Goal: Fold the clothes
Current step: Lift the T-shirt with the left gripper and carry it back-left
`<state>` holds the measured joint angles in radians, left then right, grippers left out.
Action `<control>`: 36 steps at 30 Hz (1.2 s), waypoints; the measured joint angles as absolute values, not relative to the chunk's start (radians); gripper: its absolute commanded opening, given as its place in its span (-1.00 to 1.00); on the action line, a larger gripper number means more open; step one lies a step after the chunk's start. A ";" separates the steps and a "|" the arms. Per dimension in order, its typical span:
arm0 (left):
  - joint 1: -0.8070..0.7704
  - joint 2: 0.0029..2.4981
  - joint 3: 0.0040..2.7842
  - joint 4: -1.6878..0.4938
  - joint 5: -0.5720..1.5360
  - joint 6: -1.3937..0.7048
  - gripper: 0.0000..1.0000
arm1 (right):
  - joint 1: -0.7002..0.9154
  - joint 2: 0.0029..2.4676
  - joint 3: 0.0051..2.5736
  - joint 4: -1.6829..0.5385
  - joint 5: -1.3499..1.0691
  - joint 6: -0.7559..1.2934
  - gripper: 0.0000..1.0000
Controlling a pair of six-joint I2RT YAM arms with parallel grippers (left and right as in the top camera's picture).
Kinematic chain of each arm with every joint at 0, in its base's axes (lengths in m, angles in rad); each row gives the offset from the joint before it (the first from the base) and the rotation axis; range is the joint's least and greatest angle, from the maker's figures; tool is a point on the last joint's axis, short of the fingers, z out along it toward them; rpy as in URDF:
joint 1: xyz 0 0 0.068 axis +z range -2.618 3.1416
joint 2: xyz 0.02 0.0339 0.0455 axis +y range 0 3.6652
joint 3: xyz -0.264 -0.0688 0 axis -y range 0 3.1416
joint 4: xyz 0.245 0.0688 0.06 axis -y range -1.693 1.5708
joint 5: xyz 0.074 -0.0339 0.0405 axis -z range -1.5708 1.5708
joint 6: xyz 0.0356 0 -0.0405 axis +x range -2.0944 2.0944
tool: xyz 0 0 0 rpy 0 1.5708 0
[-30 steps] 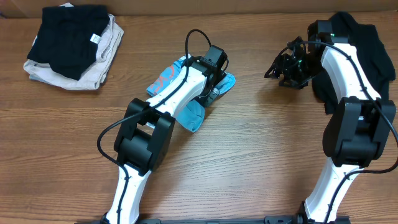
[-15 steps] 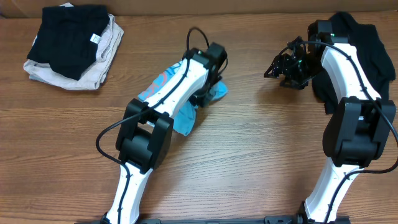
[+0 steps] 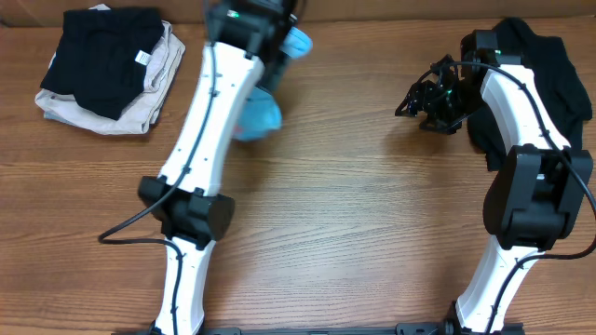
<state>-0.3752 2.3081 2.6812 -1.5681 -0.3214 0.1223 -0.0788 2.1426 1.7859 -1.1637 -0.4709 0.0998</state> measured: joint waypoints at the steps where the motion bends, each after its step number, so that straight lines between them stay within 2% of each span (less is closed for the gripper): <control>1: -0.357 2.308 2.711 -1.579 -0.338 0.122 -0.92 | -0.079 2.143 1.786 -1.164 -0.471 0.100 0.44; 6: -0.258 2.308 2.813 -1.570 -0.441 0.123 -0.92 | -0.079 2.143 1.786 -1.164 -0.471 0.101 0.43; 11: -0.154 2.308 2.830 -1.409 -0.578 0.171 -0.92 | -0.079 2.143 1.786 -1.172 -0.471 0.100 0.44; 15: -0.059 2.308 2.830 -1.264 -0.603 0.269 -0.92 | -0.079 2.143 1.786 -1.184 -0.471 0.100 0.43; 28: 0.213 2.327 2.832 -0.980 -0.350 0.737 -0.92 | -0.079 2.143 1.786 -1.224 -0.471 0.100 0.44; 36: 0.333 2.432 2.832 -0.945 -0.210 0.864 -0.92 | -0.079 2.143 1.786 -1.244 -0.471 0.100 0.43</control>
<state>0.3332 2.4317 2.8323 -0.9455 -0.2100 0.8642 -0.0788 2.1426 1.7859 -1.2438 -0.4709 0.1001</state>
